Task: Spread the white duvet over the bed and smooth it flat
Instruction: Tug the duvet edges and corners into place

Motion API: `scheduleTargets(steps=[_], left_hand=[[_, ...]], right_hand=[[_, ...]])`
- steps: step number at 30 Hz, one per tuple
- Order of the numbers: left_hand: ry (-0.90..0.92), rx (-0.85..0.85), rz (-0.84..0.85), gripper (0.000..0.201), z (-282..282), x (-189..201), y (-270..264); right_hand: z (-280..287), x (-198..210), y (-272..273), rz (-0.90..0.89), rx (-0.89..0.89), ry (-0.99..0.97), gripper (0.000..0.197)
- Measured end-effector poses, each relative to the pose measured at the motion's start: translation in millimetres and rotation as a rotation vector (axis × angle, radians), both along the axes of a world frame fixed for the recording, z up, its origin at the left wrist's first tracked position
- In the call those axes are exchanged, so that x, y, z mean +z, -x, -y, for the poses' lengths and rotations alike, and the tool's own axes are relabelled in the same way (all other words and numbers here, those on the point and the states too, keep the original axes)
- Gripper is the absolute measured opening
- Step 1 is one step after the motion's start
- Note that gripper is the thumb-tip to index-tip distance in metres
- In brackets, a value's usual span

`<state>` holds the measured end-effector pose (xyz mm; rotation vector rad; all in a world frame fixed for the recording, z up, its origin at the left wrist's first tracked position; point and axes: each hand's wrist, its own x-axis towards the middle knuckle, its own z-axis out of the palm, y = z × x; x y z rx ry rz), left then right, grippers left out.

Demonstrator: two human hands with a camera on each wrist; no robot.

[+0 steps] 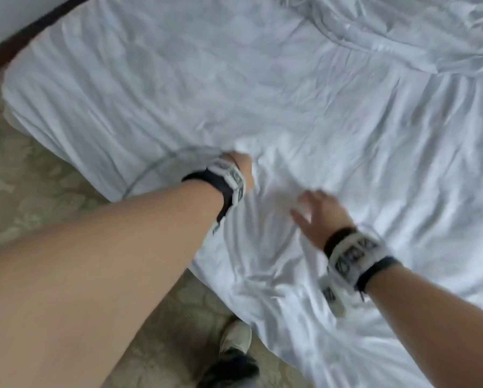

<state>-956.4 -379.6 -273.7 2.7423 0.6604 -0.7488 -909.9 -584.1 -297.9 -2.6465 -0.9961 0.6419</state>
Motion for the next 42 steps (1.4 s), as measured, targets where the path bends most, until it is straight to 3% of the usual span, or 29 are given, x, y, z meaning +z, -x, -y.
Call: scheduleTargets(steps=[1,3,6,7,9,11,13,15,18,19,21,24,26,29,31,34,35,39,42], left_hand=[[-0.019,0.021,0.081,0.026,-8.2,7.0,-9.5],[-0.03,0.06,0.17,0.06,-16.7,5.2,-14.0],[-0.099,-0.056,0.033,0.075,-23.4,-28.2,29.1],[-0.13,-0.07,0.005,0.076,-29.9,-38.1,48.6],[-0.179,0.038,-0.086,0.082,-49.0,-60.8,97.8],[-0.208,0.221,-0.143,0.091,-51.6,-69.0,136.4],[-0.183,0.273,-0.284,0.083,-60.2,-83.0,172.8],[-0.175,0.142,-0.423,0.057,-81.1,-92.1,182.8],[-0.234,0.265,-0.316,0.027,-75.8,-61.8,132.5],[-0.218,0.332,-0.216,0.023,-61.2,-43.3,106.9],[-0.29,0.253,-0.058,0.035,-14.9,-9.1,46.4],[-0.231,0.156,0.106,0.052,87.3,8.5,-29.8],[-0.089,0.067,0.12,0.061,179.6,5.3,-60.2],[0.045,-0.033,0.018,0.085,317.8,-10.5,-62.4],[0.038,-0.067,-0.123,0.104,410.4,-23.2,-46.7],[0.074,0.028,-0.234,0.137,518.2,-35.0,-21.2],[0.092,0.071,-0.25,0.144,550.4,-37.7,-20.1],[0.109,0.189,-0.305,0.157,601.6,-43.4,-27.3],[0.099,0.25,-0.339,0.163,604.7,-54.1,-34.6]], right_hand=[[-17.9,-1.6,-21.2,0.122,-0.079,0.011,0.049],[-43.1,-6.8,-24.9,0.045,-0.116,0.105,0.056],[-59.2,-22.9,45.3,-0.039,0.325,0.171,0.065],[-60.1,-27.0,78.7,-0.147,0.476,0.181,0.068],[-57.5,-24.7,145.6,-0.44,0.711,0.227,0.059],[-39.3,-12.4,171.3,-0.554,0.79,0.152,0.045],[-9.7,-6.9,146.0,-0.45,0.58,0.02,0.041],[32.8,-3.6,91.7,-0.243,0.296,-0.062,0.047],[112.8,-13.7,-7.5,-0.012,-0.012,0.135,0.06],[143.4,-17.6,-32.7,-0.025,-0.128,0.224,0.064],[211.5,-24.0,-62.9,-0.067,-0.368,0.324,0.072],[306.7,-29.9,-53.8,-0.073,-0.59,0.398,0.077],[354.6,-32.8,-35.6,-0.094,-0.7,0.412,0.08],[406.6,-38.7,-12.6,-0.169,-0.853,0.336,0.088],[447.9,-36.4,4.2,-0.258,-0.871,0.3,0.091],[510.7,-22.0,22.1,-0.627,-0.804,0.263,0.083],[538.4,-13.8,21.4,-0.668,-0.757,0.288,0.075],[602.7,4.5,-19.9,-0.413,-0.614,0.297,0.053],[600.3,19.9,-78.5,-0.248,-0.539,0.205,0.049]])
